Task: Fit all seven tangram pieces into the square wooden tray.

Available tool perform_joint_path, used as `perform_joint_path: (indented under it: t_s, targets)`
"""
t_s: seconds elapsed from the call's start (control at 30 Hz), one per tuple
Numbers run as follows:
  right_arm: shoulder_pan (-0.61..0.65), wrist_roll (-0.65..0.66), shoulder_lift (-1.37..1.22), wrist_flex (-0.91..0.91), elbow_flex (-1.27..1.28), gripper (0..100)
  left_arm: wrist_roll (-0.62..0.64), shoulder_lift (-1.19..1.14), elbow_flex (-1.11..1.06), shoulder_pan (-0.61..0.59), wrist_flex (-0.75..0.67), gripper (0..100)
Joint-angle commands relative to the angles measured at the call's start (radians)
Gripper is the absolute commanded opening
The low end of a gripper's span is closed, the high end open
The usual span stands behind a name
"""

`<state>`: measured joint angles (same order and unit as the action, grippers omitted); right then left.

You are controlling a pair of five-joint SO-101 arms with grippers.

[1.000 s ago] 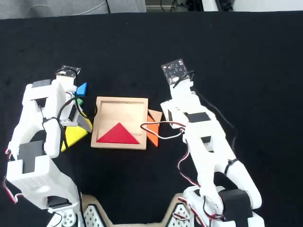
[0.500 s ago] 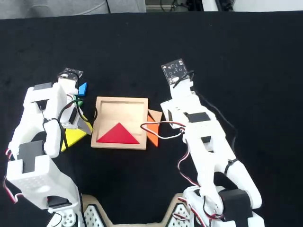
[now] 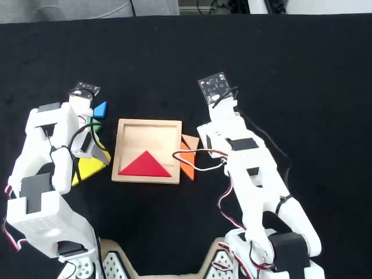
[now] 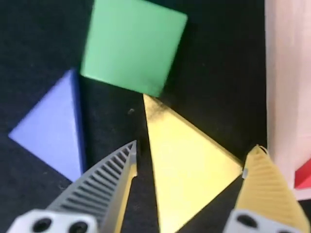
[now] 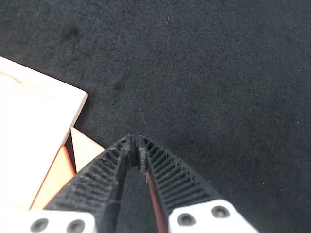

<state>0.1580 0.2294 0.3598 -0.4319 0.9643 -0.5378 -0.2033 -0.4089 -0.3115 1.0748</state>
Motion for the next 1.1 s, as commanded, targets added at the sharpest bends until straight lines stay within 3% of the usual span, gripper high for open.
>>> perform_joint_path:
  t_s: [0.0,0.47,0.9,1.07]
  targets:
    - [-0.002,0.008,-0.001,0.012,-0.005,1.8,-0.044,0.018,-0.007,0.012,0.011,34]
    - [-0.002,0.008,-0.001,0.017,-0.005,1.8,-0.236,0.018,-0.007,0.012,0.011,34]
    - [-0.002,0.008,-0.001,0.017,-0.005,1.8,-0.183,0.009,-0.013,0.013,0.005,34]
    - [-0.002,0.008,-0.001,0.014,-0.005,1.8,-0.083,0.009,-0.016,0.025,0.000,34]
